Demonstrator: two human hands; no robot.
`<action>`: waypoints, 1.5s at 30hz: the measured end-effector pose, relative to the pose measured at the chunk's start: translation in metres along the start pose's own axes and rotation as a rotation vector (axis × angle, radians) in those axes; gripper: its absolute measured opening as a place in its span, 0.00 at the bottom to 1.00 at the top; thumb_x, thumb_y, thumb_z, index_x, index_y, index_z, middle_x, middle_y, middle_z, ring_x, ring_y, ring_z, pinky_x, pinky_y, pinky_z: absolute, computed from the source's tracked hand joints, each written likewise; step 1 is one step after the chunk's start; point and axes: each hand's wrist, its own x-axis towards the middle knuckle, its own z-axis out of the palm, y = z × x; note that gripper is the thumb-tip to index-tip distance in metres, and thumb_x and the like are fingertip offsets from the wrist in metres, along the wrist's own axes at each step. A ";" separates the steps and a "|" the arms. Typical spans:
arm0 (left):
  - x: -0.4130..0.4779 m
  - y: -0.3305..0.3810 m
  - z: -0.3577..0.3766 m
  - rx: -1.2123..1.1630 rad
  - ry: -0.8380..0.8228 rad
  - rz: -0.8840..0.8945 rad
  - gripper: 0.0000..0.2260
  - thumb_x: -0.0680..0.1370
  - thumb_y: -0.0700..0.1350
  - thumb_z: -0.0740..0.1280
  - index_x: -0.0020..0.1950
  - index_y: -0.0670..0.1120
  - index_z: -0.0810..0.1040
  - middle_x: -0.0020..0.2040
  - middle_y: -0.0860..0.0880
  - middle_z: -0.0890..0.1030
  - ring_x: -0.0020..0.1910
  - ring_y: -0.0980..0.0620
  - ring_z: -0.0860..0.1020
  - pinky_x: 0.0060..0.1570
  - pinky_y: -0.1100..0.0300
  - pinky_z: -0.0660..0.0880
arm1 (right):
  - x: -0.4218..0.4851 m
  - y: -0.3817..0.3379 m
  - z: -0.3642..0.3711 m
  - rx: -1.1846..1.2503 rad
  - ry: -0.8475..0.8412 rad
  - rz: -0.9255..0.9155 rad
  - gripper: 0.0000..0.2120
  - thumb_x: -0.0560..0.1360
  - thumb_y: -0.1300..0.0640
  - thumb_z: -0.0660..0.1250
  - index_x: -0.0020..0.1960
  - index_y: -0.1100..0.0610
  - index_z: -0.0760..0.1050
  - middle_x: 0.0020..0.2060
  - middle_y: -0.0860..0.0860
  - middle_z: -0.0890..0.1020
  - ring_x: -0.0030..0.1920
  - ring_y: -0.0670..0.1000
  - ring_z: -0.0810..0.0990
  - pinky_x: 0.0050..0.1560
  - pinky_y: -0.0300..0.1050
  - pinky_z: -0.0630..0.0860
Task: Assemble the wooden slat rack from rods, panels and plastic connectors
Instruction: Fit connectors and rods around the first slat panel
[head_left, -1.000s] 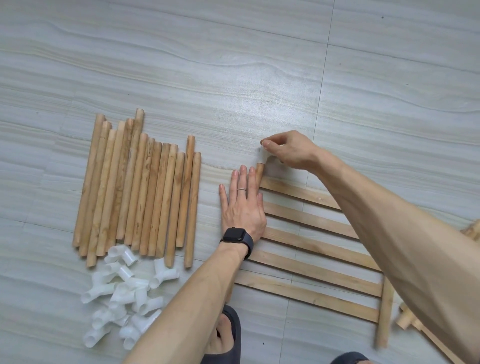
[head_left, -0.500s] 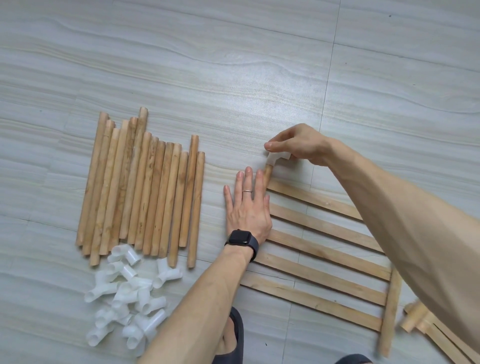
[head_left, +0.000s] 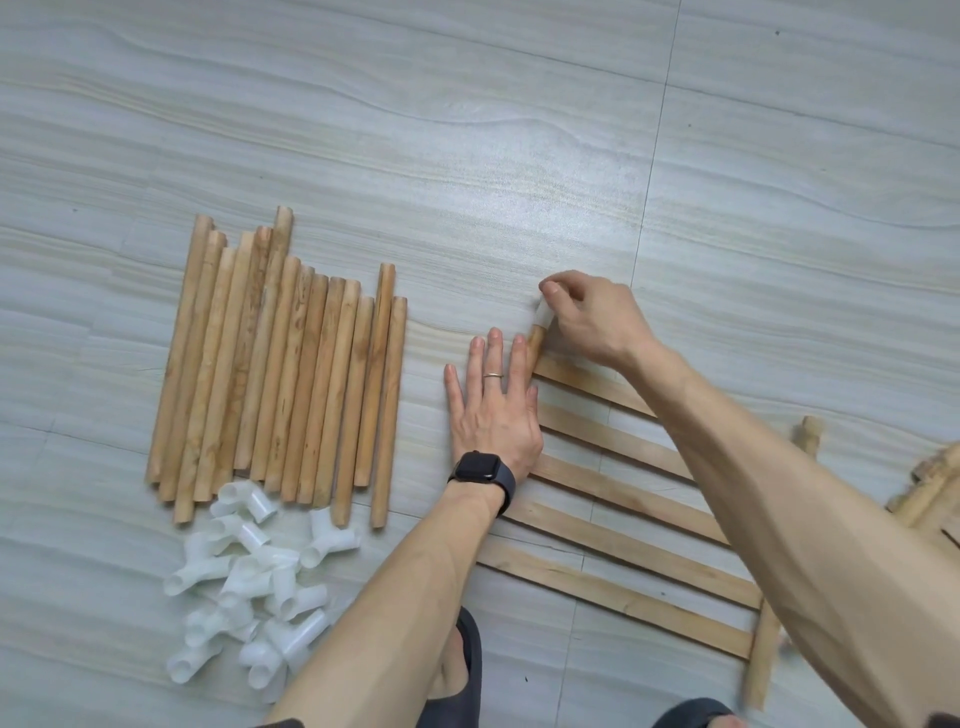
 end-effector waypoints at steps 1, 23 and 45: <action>0.000 0.000 0.000 0.000 -0.003 0.001 0.26 0.84 0.52 0.53 0.82 0.51 0.51 0.82 0.48 0.50 0.81 0.48 0.47 0.77 0.40 0.44 | 0.002 0.000 -0.003 -0.029 -0.031 -0.009 0.16 0.84 0.50 0.59 0.63 0.53 0.81 0.58 0.52 0.85 0.61 0.55 0.79 0.59 0.43 0.69; 0.000 0.000 0.001 0.003 0.018 0.014 0.27 0.83 0.51 0.54 0.81 0.50 0.53 0.81 0.46 0.53 0.80 0.46 0.50 0.77 0.39 0.47 | 0.018 -0.020 -0.024 -0.018 -0.152 0.136 0.16 0.79 0.45 0.68 0.53 0.56 0.86 0.43 0.53 0.87 0.54 0.51 0.83 0.59 0.47 0.78; -0.006 0.000 -0.002 -0.024 -0.050 0.007 0.27 0.84 0.50 0.50 0.82 0.50 0.45 0.82 0.56 0.48 0.81 0.51 0.44 0.77 0.41 0.41 | 0.009 -0.010 -0.024 -0.007 -0.228 0.037 0.11 0.81 0.45 0.66 0.57 0.46 0.84 0.52 0.46 0.85 0.58 0.49 0.79 0.56 0.39 0.70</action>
